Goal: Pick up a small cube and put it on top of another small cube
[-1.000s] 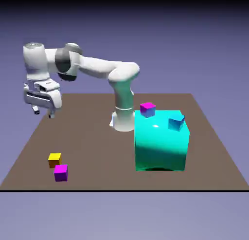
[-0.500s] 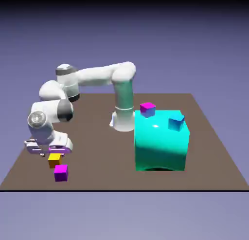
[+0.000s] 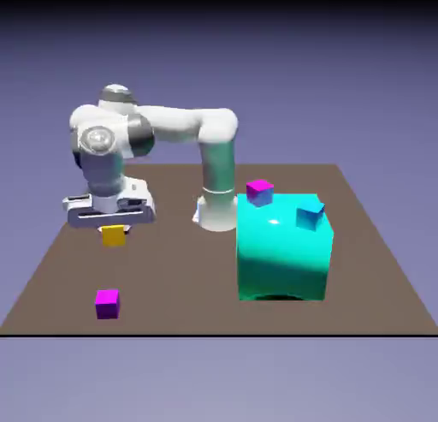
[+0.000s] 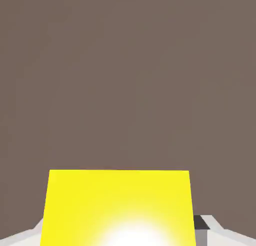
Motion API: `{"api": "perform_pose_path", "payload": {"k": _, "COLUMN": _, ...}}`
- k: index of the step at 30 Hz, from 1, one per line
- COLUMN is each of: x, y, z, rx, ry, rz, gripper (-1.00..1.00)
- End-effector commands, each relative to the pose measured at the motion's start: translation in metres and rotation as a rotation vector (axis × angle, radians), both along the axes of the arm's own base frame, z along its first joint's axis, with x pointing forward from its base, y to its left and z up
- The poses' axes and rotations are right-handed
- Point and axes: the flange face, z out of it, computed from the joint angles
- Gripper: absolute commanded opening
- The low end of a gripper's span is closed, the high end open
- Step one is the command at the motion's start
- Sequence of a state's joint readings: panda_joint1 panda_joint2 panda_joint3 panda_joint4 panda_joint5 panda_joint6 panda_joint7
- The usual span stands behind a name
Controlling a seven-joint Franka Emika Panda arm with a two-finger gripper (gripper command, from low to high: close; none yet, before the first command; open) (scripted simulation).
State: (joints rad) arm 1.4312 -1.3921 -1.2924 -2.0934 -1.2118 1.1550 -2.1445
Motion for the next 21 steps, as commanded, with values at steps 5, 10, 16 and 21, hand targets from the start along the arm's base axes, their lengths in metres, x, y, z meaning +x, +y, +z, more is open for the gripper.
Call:
{"api": "perform_pose_path", "payload": {"k": 5, "x": -0.018, "y": 0.100, "z": 0.062, "rx": 0.002, "ry": -0.017, "rz": 0.131, "gripper": -1.00}}
{"api": "perform_pose_path", "payload": {"k": 10, "x": -0.056, "y": 0.206, "z": 0.095, "rx": -0.012, "ry": 0.014, "rz": 0.259, "gripper": -1.00}}
{"api": "perform_pose_path", "payload": {"k": 16, "x": -0.124, "y": 0.323, "z": 0.095, "rx": -0.056, "ry": 0.108, "rz": 0.390, "gripper": -1.00}}
{"api": "perform_pose_path", "payload": {"k": 21, "x": -0.152, "y": 0.352, "z": 0.087, "rx": -0.072, "ry": 0.134, "rz": 0.420, "gripper": -1.00}}
